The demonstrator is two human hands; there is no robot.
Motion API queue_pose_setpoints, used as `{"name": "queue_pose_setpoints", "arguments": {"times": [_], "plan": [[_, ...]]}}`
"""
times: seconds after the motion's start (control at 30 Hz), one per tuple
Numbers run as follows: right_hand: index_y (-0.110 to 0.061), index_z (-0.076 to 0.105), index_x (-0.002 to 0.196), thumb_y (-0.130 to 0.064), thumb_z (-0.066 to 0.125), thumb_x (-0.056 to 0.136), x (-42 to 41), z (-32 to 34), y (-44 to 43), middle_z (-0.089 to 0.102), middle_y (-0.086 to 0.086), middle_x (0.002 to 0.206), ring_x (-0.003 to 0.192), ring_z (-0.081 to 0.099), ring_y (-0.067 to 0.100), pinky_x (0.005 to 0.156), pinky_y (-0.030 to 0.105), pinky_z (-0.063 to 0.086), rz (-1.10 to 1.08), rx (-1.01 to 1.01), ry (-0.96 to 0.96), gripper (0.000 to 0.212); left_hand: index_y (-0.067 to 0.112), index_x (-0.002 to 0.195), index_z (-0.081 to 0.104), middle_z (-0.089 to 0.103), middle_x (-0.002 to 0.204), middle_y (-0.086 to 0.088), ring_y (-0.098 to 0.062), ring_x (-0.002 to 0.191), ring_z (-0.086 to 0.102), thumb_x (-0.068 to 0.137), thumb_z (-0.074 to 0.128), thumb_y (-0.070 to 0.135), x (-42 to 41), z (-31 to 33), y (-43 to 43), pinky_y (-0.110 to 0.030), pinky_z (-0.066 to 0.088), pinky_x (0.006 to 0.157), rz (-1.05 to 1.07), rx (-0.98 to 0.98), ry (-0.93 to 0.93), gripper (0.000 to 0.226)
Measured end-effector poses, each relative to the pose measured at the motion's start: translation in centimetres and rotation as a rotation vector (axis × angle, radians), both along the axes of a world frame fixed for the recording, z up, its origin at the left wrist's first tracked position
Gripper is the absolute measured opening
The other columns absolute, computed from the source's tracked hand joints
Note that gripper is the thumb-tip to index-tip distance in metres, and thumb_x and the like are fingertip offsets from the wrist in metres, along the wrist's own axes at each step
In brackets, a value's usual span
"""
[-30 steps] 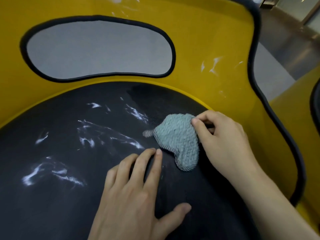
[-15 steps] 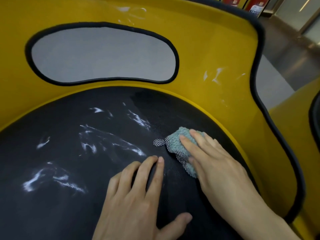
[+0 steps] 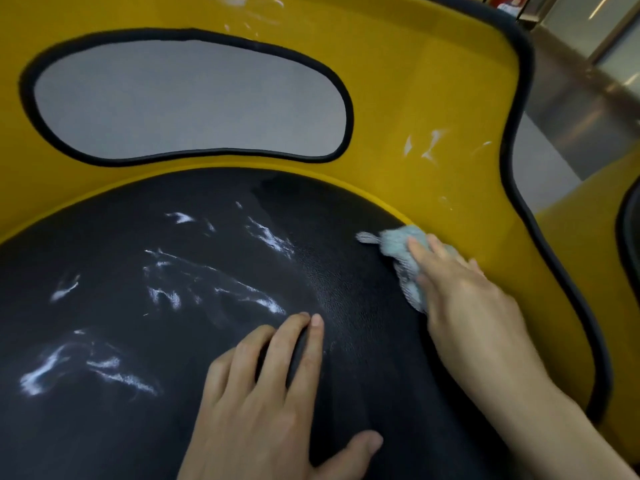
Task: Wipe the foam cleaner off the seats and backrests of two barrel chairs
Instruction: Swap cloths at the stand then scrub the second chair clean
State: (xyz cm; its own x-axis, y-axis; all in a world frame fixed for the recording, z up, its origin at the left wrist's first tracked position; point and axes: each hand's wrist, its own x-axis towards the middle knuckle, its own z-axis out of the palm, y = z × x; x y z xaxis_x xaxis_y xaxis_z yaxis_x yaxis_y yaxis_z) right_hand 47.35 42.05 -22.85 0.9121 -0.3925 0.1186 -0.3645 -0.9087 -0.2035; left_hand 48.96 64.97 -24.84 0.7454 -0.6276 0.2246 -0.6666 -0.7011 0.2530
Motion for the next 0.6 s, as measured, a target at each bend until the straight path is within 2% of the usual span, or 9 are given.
{"name": "queue_pose_setpoints", "arguments": {"times": [0.07,0.2,0.33,0.4,0.47,0.53,0.6], "plan": [[-0.017,0.051,0.147,-0.008,0.056,0.1,0.0,-0.2,0.4,0.043,0.008,0.154,0.143,0.042,0.029,0.119,0.043,0.028,-0.054,0.033,-0.01,0.048,0.008,0.135,0.065,0.065,0.135,-0.006,-0.029,0.116,0.051,0.069,0.051,0.088,0.1,-0.1,0.0,-0.044,0.036,0.089,0.009,-0.008,-0.006,0.104],[-0.016,0.047,0.148,-0.009,0.057,0.098,5.2,0.0,3.6,0.045,0.011,0.154,0.141,0.043,0.033,0.114,0.047,0.035,0.0,-0.111,-0.023,0.051,0.008,0.135,0.066,0.065,0.135,-0.007,-0.028,0.116,0.051,0.069,0.05,0.087,0.2,-0.1,-0.1,-0.042,0.036,0.089,0.0,-0.015,0.004,0.104],[-0.021,0.029,0.157,-0.013,0.045,0.105,10.8,0.8,5.4,0.023,0.007,0.165,0.151,0.022,0.028,0.123,0.042,0.015,0.194,-0.069,0.054,0.055,0.008,0.136,0.065,0.064,0.136,-0.006,-0.028,0.117,0.05,0.07,0.048,0.087,0.2,0.1,0.0,-0.041,0.034,0.088,0.005,0.016,-0.007,0.104],[-0.024,0.025,0.158,-0.015,0.043,0.106,10.5,1.3,5.1,0.02,0.003,0.167,0.152,0.019,0.024,0.123,0.039,0.011,0.226,-0.061,0.072,0.056,0.008,0.137,0.064,0.063,0.136,-0.006,-0.028,0.118,0.05,0.07,0.049,0.086,0.2,0.2,0.0,-0.042,0.034,0.089,0.002,0.027,-0.017,0.104],[-0.025,0.031,0.157,-0.013,0.053,0.101,7.3,1.5,4.5,0.028,0.001,0.164,0.15,0.026,0.022,0.122,0.038,0.013,0.259,-0.088,0.115,0.062,0.008,0.136,0.065,0.063,0.136,-0.007,-0.028,0.118,0.05,0.07,0.049,0.086,0.1,0.0,0.1,-0.042,0.034,0.089,-0.004,0.044,-0.026,0.104],[-0.02,0.046,0.149,-0.007,0.072,0.082,2.8,1.1,4.1,0.047,0.005,0.153,0.14,0.046,0.025,0.118,0.041,0.025,0.222,-0.1,0.174,0.073,0.009,0.134,0.067,0.064,0.136,-0.007,-0.029,0.116,0.05,0.069,0.048,0.086,0.1,0.2,0.2,-0.042,0.034,0.087,-0.003,0.033,-0.012,0.102],[-0.017,0.053,0.142,-0.01,0.072,0.071,-1.5,0.7,4.3,0.057,0.007,0.143,0.129,0.057,0.028,0.116,0.039,0.035,0.199,-0.117,0.159,0.074,0.01,0.131,0.069,0.066,0.134,-0.007,-0.028,0.114,0.05,0.069,0.046,0.086,0.2,0.3,0.2,-0.042,0.035,0.085,0.0,0.016,0.015,0.101]]}}
